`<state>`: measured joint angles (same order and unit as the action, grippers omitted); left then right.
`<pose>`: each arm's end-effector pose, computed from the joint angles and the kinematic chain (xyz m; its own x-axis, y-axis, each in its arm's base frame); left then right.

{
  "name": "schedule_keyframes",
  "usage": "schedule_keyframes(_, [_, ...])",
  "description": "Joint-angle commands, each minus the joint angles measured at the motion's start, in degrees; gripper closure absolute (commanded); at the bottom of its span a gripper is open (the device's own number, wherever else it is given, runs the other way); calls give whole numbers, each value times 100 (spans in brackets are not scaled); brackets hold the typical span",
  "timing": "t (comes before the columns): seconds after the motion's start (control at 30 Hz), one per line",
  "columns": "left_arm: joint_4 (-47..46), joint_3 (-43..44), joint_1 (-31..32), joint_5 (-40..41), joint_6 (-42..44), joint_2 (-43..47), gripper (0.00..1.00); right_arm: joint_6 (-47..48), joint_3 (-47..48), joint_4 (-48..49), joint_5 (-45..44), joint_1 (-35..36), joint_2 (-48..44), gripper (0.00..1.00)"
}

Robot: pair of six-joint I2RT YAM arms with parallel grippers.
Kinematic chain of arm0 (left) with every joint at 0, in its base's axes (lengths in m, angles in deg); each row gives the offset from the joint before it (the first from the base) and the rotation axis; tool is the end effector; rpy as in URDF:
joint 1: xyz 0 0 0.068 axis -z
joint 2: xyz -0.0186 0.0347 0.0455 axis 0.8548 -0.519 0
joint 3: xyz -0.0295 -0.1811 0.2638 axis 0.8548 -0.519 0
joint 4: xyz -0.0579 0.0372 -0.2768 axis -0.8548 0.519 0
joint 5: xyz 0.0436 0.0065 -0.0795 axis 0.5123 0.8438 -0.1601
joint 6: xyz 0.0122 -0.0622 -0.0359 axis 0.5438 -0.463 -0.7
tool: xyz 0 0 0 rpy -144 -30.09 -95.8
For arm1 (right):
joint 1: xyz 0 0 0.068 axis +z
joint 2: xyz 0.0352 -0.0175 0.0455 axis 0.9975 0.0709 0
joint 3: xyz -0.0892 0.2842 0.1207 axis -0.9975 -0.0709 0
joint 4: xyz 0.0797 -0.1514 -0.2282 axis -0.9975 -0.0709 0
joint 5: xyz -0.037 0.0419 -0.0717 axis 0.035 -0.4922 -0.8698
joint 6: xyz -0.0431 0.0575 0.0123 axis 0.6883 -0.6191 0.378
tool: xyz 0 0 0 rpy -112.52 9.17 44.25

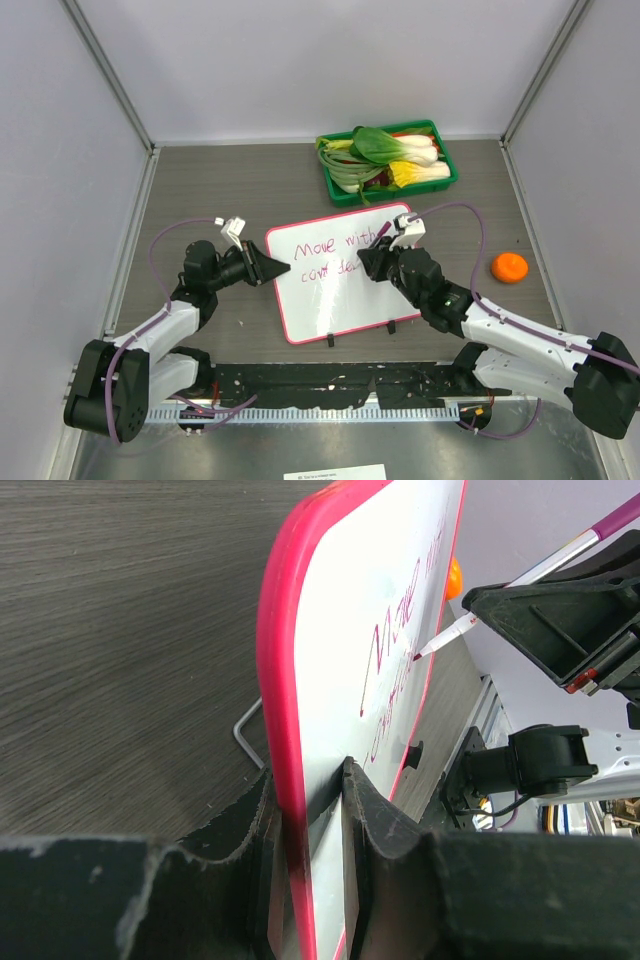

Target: Write a sentence on the whiteboard

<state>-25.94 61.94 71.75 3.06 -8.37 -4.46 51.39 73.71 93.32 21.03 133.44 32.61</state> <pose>0.2052 -0.0888 0.2100 -0.7126 -0.3274 -0.6205 0.4366 0.4853 -0.7575 0.1735 0.1601 0.2661 -0.3958 0.2358 -0.8875 -0.3386 0.8609 0.3797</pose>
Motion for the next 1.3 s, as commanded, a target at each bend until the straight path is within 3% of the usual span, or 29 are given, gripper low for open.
schedule_keyframes(0.0, [155, -106, -10, 557, 626, -67, 100, 28, -6, 5, -108, -22, -29, 99])
schedule_keyframes(0.73, [146, -106, -1, 557, 617, -75, 100, 177, 416, 145, -503, -75, 94, 99])
schedule_keyframes(1.27, [129, -106, -10, 548, 608, -84, 100, 98, 135, -74, -380, -92, -64, 99])
